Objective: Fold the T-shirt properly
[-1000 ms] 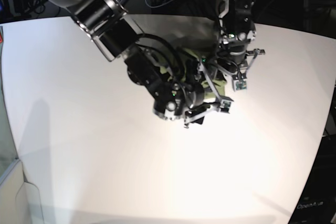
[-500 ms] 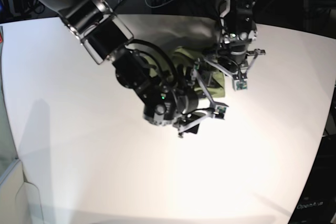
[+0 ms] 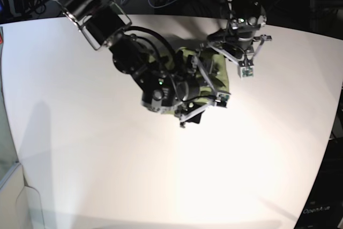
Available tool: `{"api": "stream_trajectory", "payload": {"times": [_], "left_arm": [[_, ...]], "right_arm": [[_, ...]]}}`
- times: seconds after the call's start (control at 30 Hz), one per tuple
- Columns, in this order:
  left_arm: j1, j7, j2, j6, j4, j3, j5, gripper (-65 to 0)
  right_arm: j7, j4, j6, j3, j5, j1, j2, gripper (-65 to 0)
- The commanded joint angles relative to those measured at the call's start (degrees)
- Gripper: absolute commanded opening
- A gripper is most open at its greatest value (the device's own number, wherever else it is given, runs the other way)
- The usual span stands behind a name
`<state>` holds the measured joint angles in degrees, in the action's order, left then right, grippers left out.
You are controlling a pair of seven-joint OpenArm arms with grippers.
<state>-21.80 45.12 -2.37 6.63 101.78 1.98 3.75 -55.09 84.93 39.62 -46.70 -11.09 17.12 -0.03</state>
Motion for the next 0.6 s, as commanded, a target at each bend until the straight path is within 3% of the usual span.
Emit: {"api": "stream_trajectory", "payload": {"times": [0.0,0.5,0.57], "left_arm": [[-0.7,0.3,0.0,0.0,0.9,0.0,-0.1,-62.8],[0.2,-0.5,1.4,0.0,0.1,-0.4,-0.2,-62.8],[0.4,-0.6,1.3,0.0,0.1,-0.4,-0.2,-62.8]], "right_arm": [[-0.3,1.1,0.4,0.2,-0.4,1.4,-0.6,-14.9],[-7.5,7.3,0.4,0.1,-0.3,1.5,0.5,-14.9],[-7.9,8.3,0.4,0.2,-0.3,1.4,1.9,-15.1]]}}
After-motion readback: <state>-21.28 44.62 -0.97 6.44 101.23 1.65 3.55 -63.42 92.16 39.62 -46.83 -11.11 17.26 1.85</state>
